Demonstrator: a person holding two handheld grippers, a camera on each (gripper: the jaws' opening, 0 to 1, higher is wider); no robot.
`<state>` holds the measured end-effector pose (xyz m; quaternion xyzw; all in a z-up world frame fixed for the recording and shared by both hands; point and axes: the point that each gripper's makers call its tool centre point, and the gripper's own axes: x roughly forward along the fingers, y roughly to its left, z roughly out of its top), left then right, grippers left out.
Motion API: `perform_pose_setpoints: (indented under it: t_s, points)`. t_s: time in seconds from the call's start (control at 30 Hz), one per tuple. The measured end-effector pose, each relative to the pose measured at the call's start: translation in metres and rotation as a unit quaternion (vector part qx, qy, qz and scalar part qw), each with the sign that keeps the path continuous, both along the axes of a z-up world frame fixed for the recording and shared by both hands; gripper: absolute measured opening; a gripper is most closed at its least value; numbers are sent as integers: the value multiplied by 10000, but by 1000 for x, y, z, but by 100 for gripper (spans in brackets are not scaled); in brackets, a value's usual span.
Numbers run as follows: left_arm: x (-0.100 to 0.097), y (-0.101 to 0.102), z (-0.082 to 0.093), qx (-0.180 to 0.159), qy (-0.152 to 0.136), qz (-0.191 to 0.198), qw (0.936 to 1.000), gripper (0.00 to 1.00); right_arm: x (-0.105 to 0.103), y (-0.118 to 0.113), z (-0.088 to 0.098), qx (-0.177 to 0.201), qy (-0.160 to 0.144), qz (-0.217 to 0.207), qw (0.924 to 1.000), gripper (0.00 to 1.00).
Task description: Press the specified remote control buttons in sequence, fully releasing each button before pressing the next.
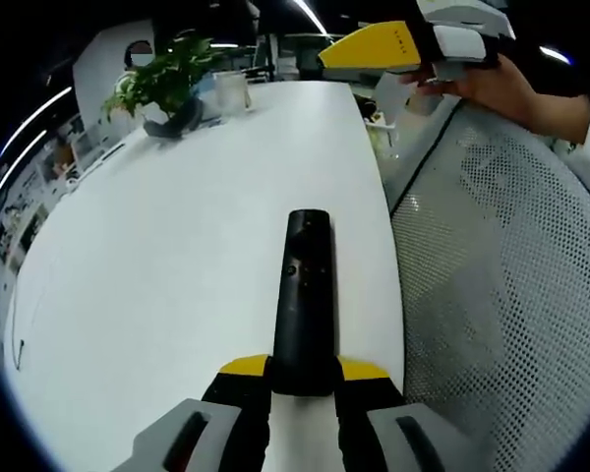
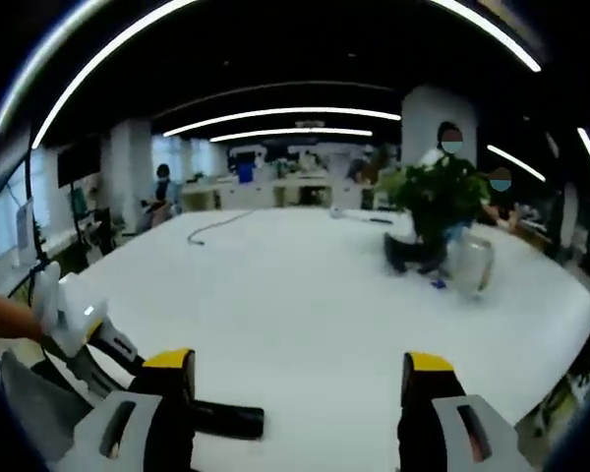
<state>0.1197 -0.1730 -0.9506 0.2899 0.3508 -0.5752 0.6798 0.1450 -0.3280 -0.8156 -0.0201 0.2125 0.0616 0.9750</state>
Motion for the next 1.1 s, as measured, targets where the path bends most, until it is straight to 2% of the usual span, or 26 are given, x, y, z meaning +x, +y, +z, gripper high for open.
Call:
perform_pose_setpoints:
  t_s: [0.07,0.17,0.3,0.47,0.63,0.8,1.1]
  points:
    - [0,0,0,-27,-40,34,10000,23,0,-1,-2,-127,3,-22,9999,92]
    - [0,-1,1,-82,-46,15,10000,23,0,-4,-3,-278,15,-46,9996,92]
    - [3,0,1,-53,-147,-64,9999,22,0,-7,1,-227,-87,-111,9996,92]
    - [12,4,1,43,-189,-167,9997,22,0,-6,-1,-327,-29,-89,9994,92]
    - [26,5,4,93,-278,-226,9993,22,1,-6,4,-335,-171,-115,9992,99]
    - [41,7,8,173,-392,-341,9985,22,1,-8,2,-362,-123,-139,9992,99]
    - [79,10,16,331,-562,-426,9970,22,1,-8,-1,-423,-72,-115,9990,99]
